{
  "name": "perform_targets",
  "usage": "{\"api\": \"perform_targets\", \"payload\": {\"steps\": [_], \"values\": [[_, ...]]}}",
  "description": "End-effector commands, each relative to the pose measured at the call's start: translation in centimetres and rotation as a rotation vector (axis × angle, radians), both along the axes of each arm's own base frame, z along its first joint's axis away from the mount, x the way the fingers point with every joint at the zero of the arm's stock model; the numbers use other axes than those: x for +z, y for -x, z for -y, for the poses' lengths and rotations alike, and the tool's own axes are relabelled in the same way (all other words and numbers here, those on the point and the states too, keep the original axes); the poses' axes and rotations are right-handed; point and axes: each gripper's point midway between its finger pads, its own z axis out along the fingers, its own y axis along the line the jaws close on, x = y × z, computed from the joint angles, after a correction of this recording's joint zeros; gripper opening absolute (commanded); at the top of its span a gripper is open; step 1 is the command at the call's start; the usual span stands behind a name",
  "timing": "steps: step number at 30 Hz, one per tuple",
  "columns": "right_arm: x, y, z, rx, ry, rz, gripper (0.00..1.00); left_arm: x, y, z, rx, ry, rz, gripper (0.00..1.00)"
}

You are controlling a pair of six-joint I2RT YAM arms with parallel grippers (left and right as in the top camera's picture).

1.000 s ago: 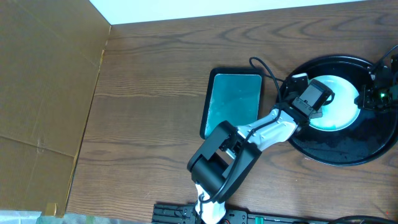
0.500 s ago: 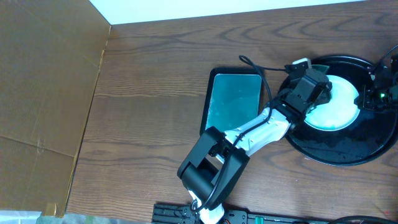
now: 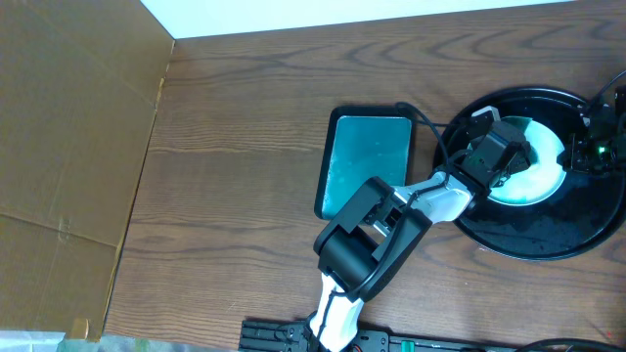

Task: Clean dirty plates on tray and stack at the side
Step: 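Scrub the last plate with the sponge while the right gripper holds it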

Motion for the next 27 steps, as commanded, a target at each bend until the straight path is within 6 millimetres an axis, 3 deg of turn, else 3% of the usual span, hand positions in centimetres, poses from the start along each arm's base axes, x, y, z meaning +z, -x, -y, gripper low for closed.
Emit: {"api": "perform_targets", "payload": {"steps": [1, 4, 6, 10, 14, 22, 25, 27], "values": [[-3.8, 3.4, 0.6, 0.012, 0.068, -0.138, 0.01, -1.7, 0.3, -1.6, -0.037, -0.094, -0.020, 0.07], [-3.8, 3.4, 0.6, 0.012, 0.068, -0.135, 0.01, -2.4, 0.3, -3.2, -0.062, -0.168, -0.034, 0.07], [-3.8, 3.4, 0.6, 0.012, 0.068, -0.135, 0.01, -2.7, 0.3, -5.3, -0.023, -0.219, -0.073, 0.07], [-3.8, 3.4, 0.6, 0.012, 0.068, -0.134, 0.01, -1.6, -0.3, -9.4, 0.058, -0.320, -0.089, 0.07], [-3.8, 3.3, 0.6, 0.012, 0.068, -0.133, 0.01, 1.7, -1.4, -10.7, 0.044, -0.348, -0.015, 0.07], [-3.7, 3.3, 0.2, 0.021, 0.062, -0.127, 0.01, 10.4, -1.9, -10.6, 0.036, -0.284, 0.154, 0.07], [-2.9, 3.1, -0.7, 0.046, 0.063, -0.109, 0.01, 13.8, -1.7, -12.1, 0.069, -0.258, 0.194, 0.07], [-2.0, 2.8, -1.0, 0.058, 0.070, -0.090, 0.01, 14.9, -1.5, -13.7, 0.096, -0.261, 0.192, 0.07]]}}
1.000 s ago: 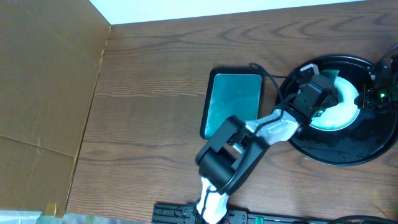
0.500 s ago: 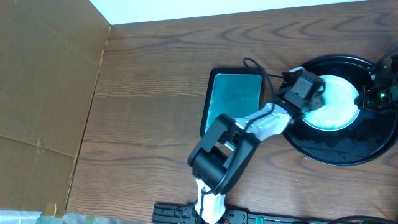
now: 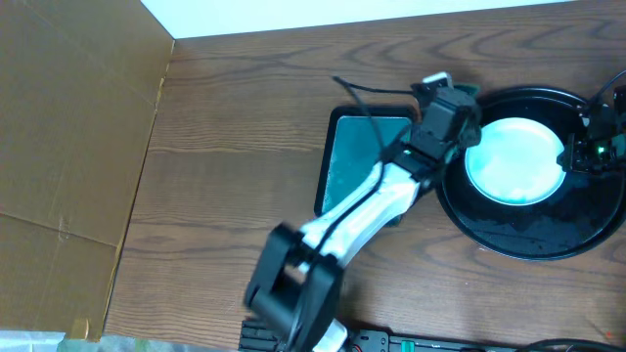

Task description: Clean dirty plates on tray and stack at the side

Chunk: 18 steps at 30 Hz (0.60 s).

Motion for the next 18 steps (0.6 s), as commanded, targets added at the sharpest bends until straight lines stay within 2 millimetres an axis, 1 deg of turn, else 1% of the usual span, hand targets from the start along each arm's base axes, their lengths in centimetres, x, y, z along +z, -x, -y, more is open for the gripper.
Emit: {"api": "perform_targets", "payload": {"steps": [1, 3, 4, 7, 10, 11, 12, 15, 18], "values": [[-1.2, 2.4, -1.1, 0.057, 0.058, -0.069, 0.01, 2.4, -0.1, -3.8, 0.073, -0.032, 0.033, 0.07], [0.7, 1.7, -1.2, 0.064, 0.083, -0.021, 0.01, 2.4, 0.2, -6.9, 0.140, -0.069, -0.002, 0.07], [1.7, 1.3, -1.1, 0.062, 0.109, 0.006, 0.01, 2.0, 0.5, -8.5, 0.176, -0.093, -0.029, 0.07], [5.5, 0.0, -0.1, 0.042, 0.231, 0.111, 0.01, -0.2, 1.6, -13.1, 0.263, -0.153, -0.150, 0.07], [9.5, -0.7, 1.0, 0.050, 0.389, 0.231, 0.01, -2.5, 2.7, -16.1, 0.309, -0.203, -0.249, 0.07], [11.0, -0.9, 1.2, 0.054, 0.446, 0.280, 0.01, -3.3, 3.0, -16.9, 0.311, -0.222, -0.277, 0.07], [12.3, -1.0, 1.2, 0.055, 0.490, 0.320, 0.01, -3.9, 3.1, -17.3, 0.306, -0.232, -0.293, 0.07], [15.7, -0.9, 1.0, 0.071, 0.595, 0.434, 0.01, -6.0, 3.4, -17.8, 0.289, -0.229, -0.354, 0.07], [18.5, -0.5, 0.2, 0.115, 0.689, 0.531, 0.01, -7.9, 3.5, -18.2, 0.291, -0.246, -0.403, 0.07]]}}
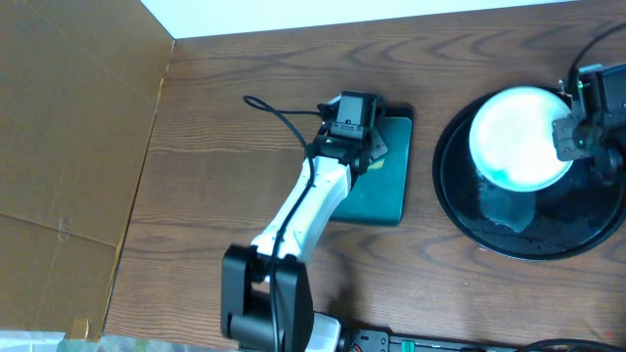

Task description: Clean dirty plates on tray and stack at the side

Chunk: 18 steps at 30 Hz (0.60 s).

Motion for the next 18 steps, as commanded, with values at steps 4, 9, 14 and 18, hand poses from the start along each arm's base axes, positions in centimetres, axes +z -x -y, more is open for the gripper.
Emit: {"api": "perform_targets", "payload": {"steps": [4, 9, 14, 18], "values": [[5.3, 0.4, 1.5, 0.020, 0.346, 0.178, 0.01, -4.6, -0.1, -0.7, -0.042, -0.039, -0.105, 0.07], [6.9, 1.1, 1.4, 0.065, 0.546, 0.217, 0.01, -7.6, 0.4, -1.8, -0.034, -0.056, -0.183, 0.08], [8.9, 1.4, 1.6, 0.059, 0.730, 0.262, 0.01, -6.9, 0.0, -2.2, -0.024, -0.052, -0.163, 0.17], [10.2, 1.5, 1.7, 0.065, 0.837, 0.283, 0.01, -3.1, -1.0, -2.0, -0.024, -0.038, -0.075, 0.37]]}}
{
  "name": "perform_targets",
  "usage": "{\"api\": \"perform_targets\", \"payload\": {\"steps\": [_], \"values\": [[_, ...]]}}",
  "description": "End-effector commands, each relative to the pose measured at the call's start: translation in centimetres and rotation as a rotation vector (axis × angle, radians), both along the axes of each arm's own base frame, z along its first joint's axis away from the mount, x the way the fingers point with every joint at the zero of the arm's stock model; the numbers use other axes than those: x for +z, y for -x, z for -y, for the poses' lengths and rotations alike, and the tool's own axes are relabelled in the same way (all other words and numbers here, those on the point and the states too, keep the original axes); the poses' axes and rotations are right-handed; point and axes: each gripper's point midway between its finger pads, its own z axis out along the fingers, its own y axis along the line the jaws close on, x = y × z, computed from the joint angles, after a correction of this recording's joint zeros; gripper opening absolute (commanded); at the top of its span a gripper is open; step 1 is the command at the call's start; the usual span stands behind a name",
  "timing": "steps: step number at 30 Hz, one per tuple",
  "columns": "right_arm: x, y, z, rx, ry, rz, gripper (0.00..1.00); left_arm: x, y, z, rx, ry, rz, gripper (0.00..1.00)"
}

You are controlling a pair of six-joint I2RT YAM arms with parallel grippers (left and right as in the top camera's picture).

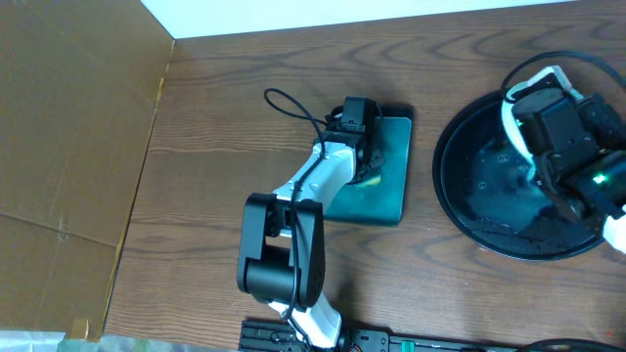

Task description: Clean dirty plates on tray and stack at the side

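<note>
A round black tray (479,196), wet and glossy, lies at the right of the table. Above it my right gripper (538,117) holds a white plate (515,96) off the tray. Only the plate's curved rim shows past the wrist, and the fingers themselves are hidden. My left gripper (359,156) is low over the left part of a teal rectangular tray (389,191) in the middle of the table. Its jaws point down, and I cannot make out whether they are open.
A large brown cardboard sheet (68,147) covers the table's left side. The left arm's black cable (286,100) loops over the wood beside the teal tray. A white wall strip (391,12) borders the far edge.
The right arm has moved down and left over the black tray, and the plate is now mostly hidden under its wrist. The left gripper has stayed over the teal tray while its arm folded closer.
The left gripper was first on the white plate lying in the black tray. Then it was off the plate, between the two trays. Later it was over the teal tray while the right gripper held the plate raised. Now the plate hangs over the black tray.
</note>
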Motion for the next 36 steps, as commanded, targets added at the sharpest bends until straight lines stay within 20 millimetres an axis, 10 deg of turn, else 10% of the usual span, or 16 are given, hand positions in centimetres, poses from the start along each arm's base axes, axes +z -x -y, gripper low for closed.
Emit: {"api": "perform_targets", "payload": {"steps": [1, 11, 21, 26, 32, 36], "values": [[2.9, 0.5, 1.4, -0.038, 0.176, 0.053, 0.01, 4.7, -1.3, -0.3, 0.009, 0.008, 0.121, 0.47], [7.9, 0.7, 0.1, -0.029, 0.464, 0.132, 0.01, 13.9, -0.4, -0.5, 0.011, 0.039, 0.338, 0.70], [11.3, 1.5, -1.9, -0.030, 0.563, 0.195, 0.01, 13.6, 1.1, -0.7, 0.010, 0.031, 0.283, 0.80], [10.8, 1.4, -1.7, -0.123, 0.301, 0.331, 0.01, 13.1, 1.7, -0.8, 0.010, 0.027, 0.251, 0.80], [-0.7, 2.1, -5.9, 0.284, 0.167, -0.100, 0.01, 13.1, 1.8, -0.8, 0.010, 0.027, 0.251, 0.81], [2.6, 1.1, -3.3, 0.097, 0.244, 0.058, 0.01, 13.1, 1.8, -0.8, 0.010, 0.027, 0.250, 0.81]]}}
